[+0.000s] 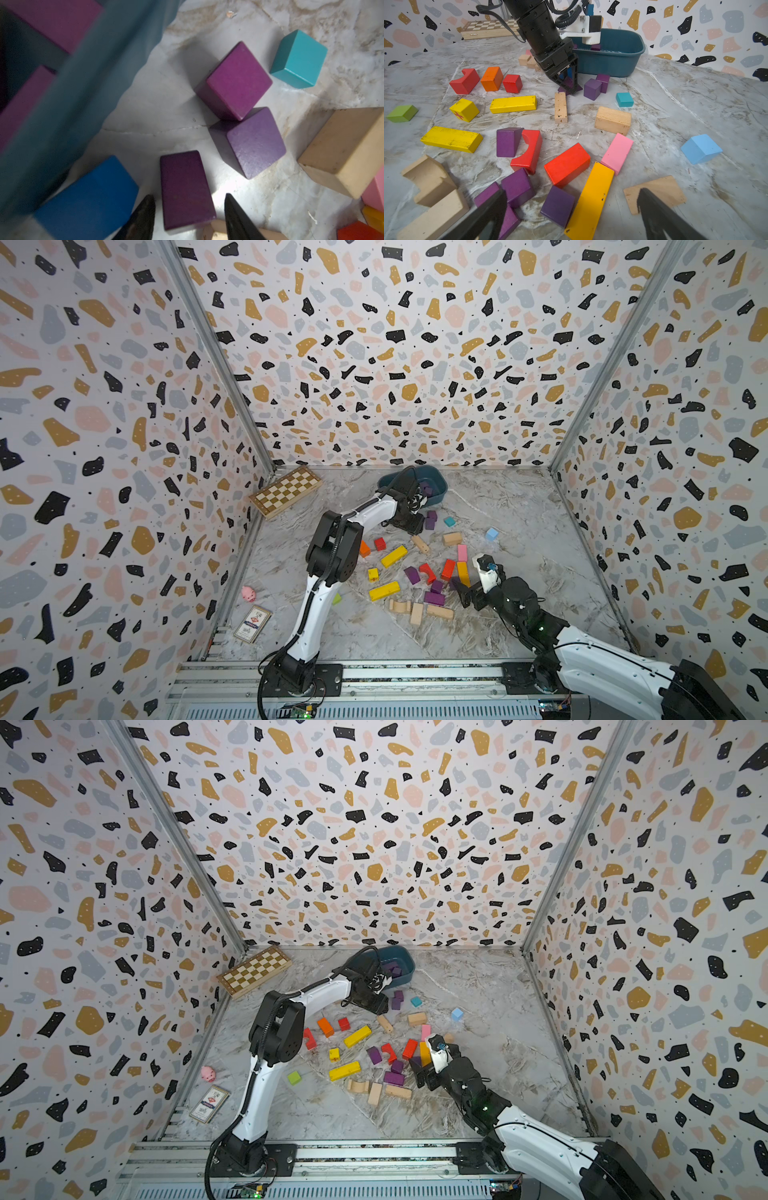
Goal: Pick purple bricks into the storage bin
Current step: Pick up the building block from the center of the board.
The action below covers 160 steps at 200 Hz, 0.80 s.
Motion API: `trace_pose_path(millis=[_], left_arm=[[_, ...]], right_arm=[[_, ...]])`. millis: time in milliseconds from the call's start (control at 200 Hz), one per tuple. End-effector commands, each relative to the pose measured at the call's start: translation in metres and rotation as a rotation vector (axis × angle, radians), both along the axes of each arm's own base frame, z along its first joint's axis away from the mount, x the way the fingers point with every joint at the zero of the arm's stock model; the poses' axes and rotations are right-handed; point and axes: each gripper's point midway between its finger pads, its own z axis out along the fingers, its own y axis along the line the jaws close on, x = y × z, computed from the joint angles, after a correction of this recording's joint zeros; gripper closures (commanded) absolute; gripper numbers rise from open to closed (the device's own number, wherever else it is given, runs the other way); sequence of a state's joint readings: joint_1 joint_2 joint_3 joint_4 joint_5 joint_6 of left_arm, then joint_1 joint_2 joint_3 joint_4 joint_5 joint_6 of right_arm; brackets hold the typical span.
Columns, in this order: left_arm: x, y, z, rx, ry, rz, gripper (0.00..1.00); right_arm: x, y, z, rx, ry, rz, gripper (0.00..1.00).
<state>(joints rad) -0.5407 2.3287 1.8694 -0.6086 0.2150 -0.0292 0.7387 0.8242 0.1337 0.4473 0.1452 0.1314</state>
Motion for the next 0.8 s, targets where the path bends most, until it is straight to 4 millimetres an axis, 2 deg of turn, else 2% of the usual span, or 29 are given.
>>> trace_pose_path(millis=[0, 185, 265, 400, 526, 691, 796], left_arm=[[0.000, 0.001, -0.005, 0.030, 0.008, 0.011, 0.53], [0.001, 0.002, -0.005, 0.041, 0.005, 0.013, 0.64], [0.001, 0.003, -0.003, 0.045, 0.003, 0.012, 0.73], [0.001, 0.005, 0.012, 0.050, -0.016, 0.005, 0.91], [0.006, 0.008, 0.039, 0.052, -0.074, 0.000, 1.00], [0.017, 0.005, 0.087, 0.042, -0.148, -0.013, 1.00], [0.033, 0.000, 0.118, 0.031, -0.230, -0.025, 1.00]], right_arm=[[0.002, 0.002, 0.010, 0.028, -0.020, -0.001, 0.00], [0.002, 0.002, 0.010, 0.026, -0.020, 0.000, 0.00], [0.002, 0.002, 0.010, 0.026, -0.020, 0.000, 0.00], [0.003, 0.002, 0.010, 0.025, -0.019, 0.000, 0.00], [0.003, 0.002, 0.009, 0.025, -0.017, 0.000, 0.00], [0.004, 0.003, 0.008, 0.020, -0.010, -0.001, 0.00], [0.006, 0.002, 0.006, 0.019, -0.001, -0.007, 0.00]])
